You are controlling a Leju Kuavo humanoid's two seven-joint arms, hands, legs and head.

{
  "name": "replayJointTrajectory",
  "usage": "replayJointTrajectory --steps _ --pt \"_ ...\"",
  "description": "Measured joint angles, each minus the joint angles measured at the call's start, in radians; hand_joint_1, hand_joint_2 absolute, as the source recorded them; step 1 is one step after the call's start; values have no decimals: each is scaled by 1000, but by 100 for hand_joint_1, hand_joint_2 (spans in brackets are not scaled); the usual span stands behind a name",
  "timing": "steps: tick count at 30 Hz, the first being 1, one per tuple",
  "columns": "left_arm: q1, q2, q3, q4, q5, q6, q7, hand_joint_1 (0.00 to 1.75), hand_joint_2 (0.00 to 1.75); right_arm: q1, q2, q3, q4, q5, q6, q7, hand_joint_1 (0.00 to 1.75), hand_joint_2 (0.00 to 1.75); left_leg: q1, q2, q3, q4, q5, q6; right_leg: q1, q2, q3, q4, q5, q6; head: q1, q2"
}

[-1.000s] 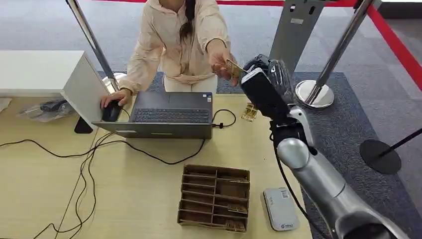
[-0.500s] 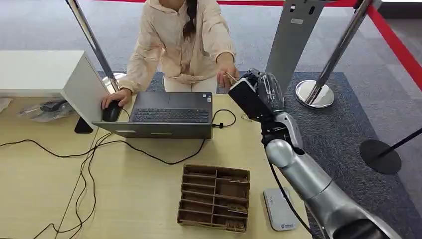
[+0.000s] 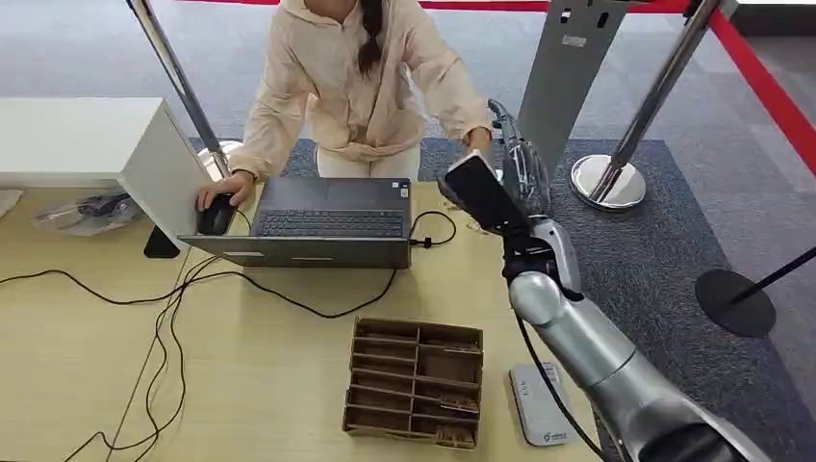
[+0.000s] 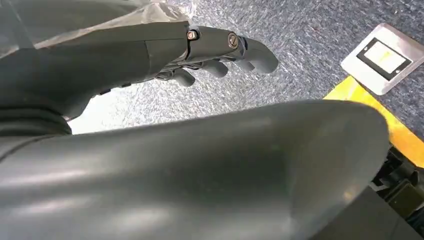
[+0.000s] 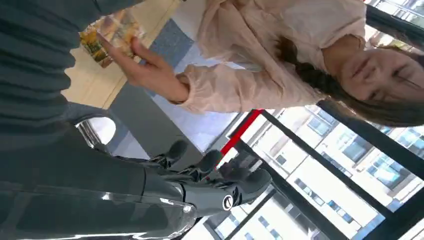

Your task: Pass the card to the sensor for recognition and then transmit it.

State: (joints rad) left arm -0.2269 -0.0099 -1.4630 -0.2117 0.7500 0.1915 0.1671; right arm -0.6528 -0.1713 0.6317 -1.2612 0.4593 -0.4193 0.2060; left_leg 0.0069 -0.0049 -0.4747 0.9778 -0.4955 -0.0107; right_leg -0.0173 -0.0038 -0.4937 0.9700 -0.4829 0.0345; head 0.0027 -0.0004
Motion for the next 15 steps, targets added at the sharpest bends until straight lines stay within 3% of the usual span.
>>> replayJointTrajectory --steps 7,8,15 --pt "6 1 0 0 15 8 -3 0 0 8 -5 -23 -129 21 -21 13 0 0 0 0 0 0 0 0 0 0 0 0 0 0 0 0" --pt "9 1 0 0 19 9 -7 0 0 9 -10 -26 -162 34 -18 26 0 175 0 0 0 0 0 0 0 0 0 0 0 0 0 0" --pt "35 4 2 0 64 33 -37 0 0 39 -81 -53 -428 69 116 124 0 175 0 0 0 1 0 0 0 0 -1 0 0 0 0 0"
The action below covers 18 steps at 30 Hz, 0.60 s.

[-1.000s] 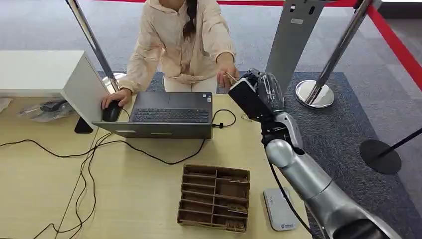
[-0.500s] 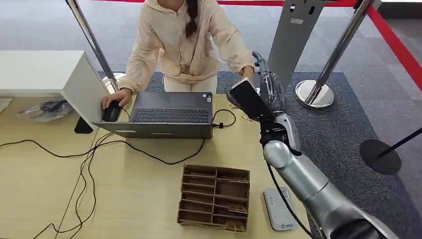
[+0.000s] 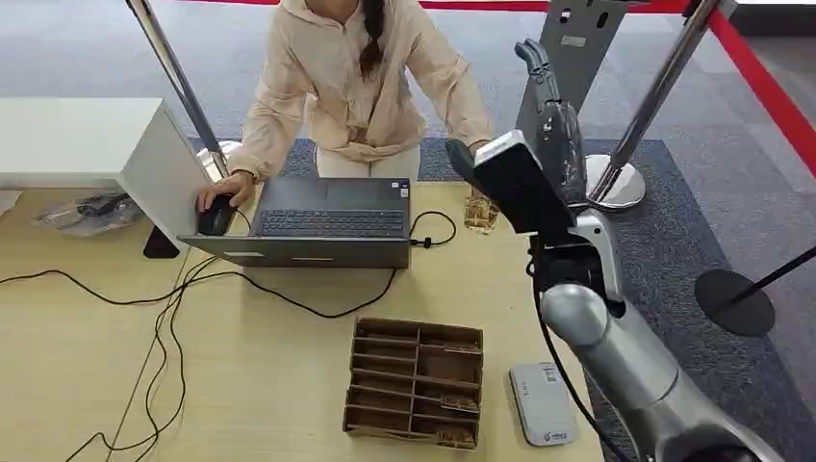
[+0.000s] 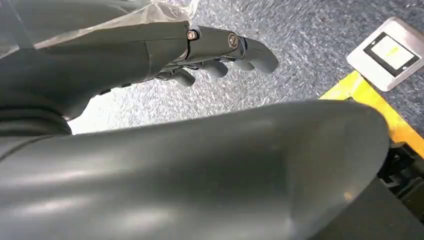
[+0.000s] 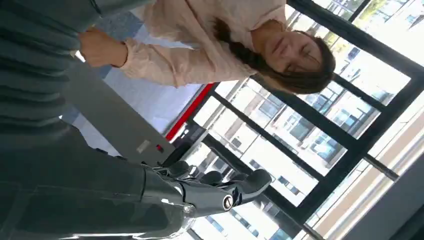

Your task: Pass the card to the sensor for recognition and then transmit it.

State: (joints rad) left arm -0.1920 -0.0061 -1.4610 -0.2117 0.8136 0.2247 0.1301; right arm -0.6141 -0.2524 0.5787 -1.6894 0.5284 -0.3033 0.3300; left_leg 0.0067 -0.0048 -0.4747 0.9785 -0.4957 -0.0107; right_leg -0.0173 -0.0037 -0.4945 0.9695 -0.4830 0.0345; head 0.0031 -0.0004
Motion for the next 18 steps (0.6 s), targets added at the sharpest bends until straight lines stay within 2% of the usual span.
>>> replayJointTrajectory --steps 8,12,18 --pt "26 11 8 0 46 21 -29 0 0 110 -112 -65 -219 -70 61 -6 0 175 0 0 1 1 0 0 0 0 1 0 0 0 0 0" --pt "32 16 14 0 59 24 -25 0 0 215 -162 -107 -296 -13 82 -37 0 175 0 0 0 1 -1 0 0 0 1 0 0 0 0 0" --pt "32 22 31 0 70 25 -21 0 0 360 -200 -148 -363 119 91 -83 0 175 0 0 0 0 -1 1 0 0 1 0 0 0 0 0"
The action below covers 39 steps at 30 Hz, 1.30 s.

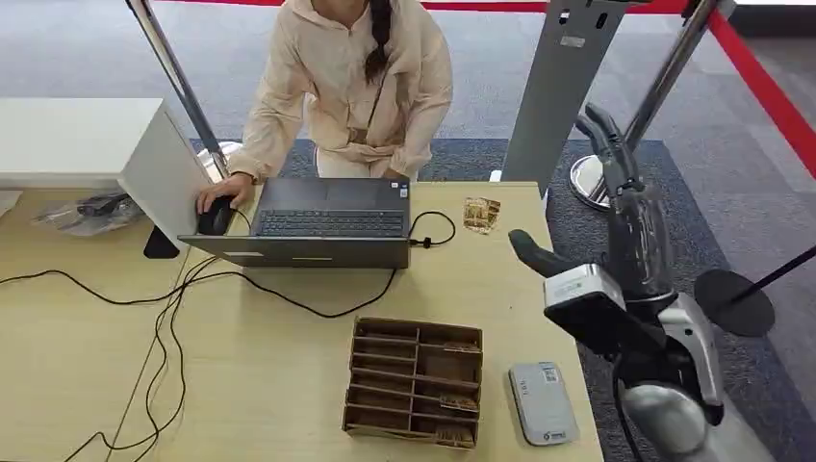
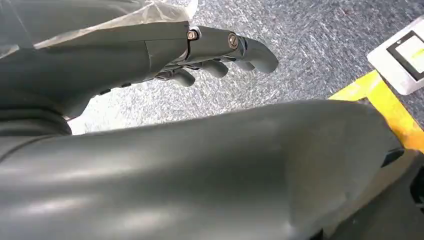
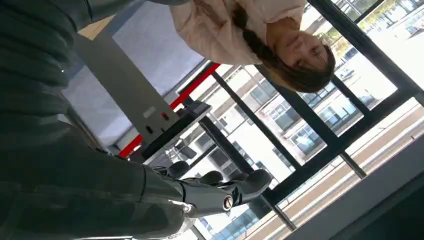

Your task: Pass the card to the sensor for recognition and then transmit it.

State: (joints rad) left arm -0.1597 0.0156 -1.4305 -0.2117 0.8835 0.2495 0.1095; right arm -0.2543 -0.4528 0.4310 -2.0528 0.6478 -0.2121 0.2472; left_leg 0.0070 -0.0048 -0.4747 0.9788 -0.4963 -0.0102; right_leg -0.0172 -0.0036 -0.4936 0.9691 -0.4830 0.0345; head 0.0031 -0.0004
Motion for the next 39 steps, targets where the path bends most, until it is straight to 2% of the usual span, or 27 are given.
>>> replayJointTrajectory --steps 9,15,22,29,39 --pt "0 3 20 0 21 5 2 0 0 142 -18 -22 -32 88 -29 -28 0 175 0 0 0 0 0 0 0 0 0 0 0 0 0 0" --pt "0 6 27 0 23 10 7 0 0 199 -18 -19 -29 92 -61 -46 0 175 0 0 0 0 0 0 0 0 0 0 0 0 0 0" --pt "-1 7 27 0 23 11 10 0 0 216 -12 6 -6 138 -67 -58 0 175 0 0 0 0 0 0 0 0 0 0 0 0 0 0" --pt "-2 7 27 0 13 3 27 0 0 214 4 63 29 210 -66 -55 0 175 0 0 -1 0 0 0 0 0 0 0 0 0 0 0" --pt "-2 8 27 0 4 2 33 0 0 205 27 146 79 225 -65 -49 0 175 0 0 -1 0 0 0 0 0 0 0 0 0 0 0"
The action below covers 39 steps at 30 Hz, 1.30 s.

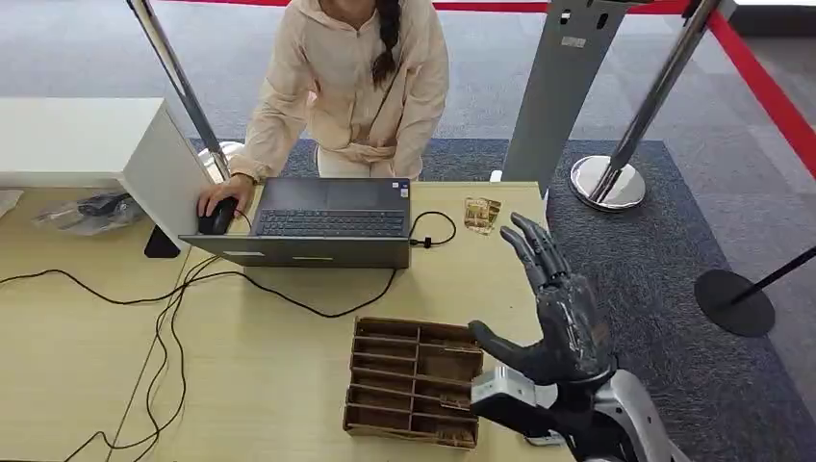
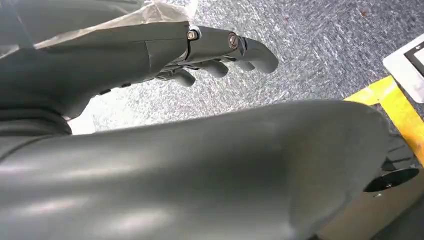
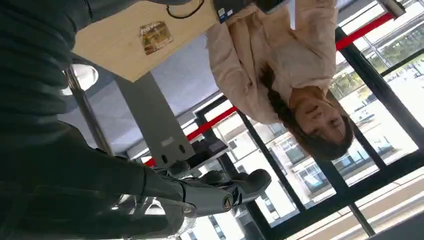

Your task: Pass the card to the sensor for recognition and then transmit it.

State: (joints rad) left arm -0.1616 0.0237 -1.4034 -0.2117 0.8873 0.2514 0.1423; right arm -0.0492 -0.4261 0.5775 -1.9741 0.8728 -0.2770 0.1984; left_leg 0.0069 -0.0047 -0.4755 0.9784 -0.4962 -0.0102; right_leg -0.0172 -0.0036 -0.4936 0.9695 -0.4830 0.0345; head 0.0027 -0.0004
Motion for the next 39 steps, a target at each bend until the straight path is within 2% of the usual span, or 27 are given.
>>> replayJointTrajectory --steps 22,28,39 --pt "0 0 0 0 -8 5 0 0 0 -9 35 124 92 -71 -65 -18 0 175 0 0 0 0 0 0 0 0 0 0 0 0 0 0" --pt "0 0 0 0 -9 6 4 0 0 -12 56 160 119 -100 -97 -31 0 175 0 0 0 0 0 0 0 0 0 0 0 0 0 0" --pt "-1 0 0 0 -13 11 3 0 0 -23 96 222 172 -111 -108 -40 0 175 0 0 0 0 0 0 0 0 0 0 0 0 0 0"
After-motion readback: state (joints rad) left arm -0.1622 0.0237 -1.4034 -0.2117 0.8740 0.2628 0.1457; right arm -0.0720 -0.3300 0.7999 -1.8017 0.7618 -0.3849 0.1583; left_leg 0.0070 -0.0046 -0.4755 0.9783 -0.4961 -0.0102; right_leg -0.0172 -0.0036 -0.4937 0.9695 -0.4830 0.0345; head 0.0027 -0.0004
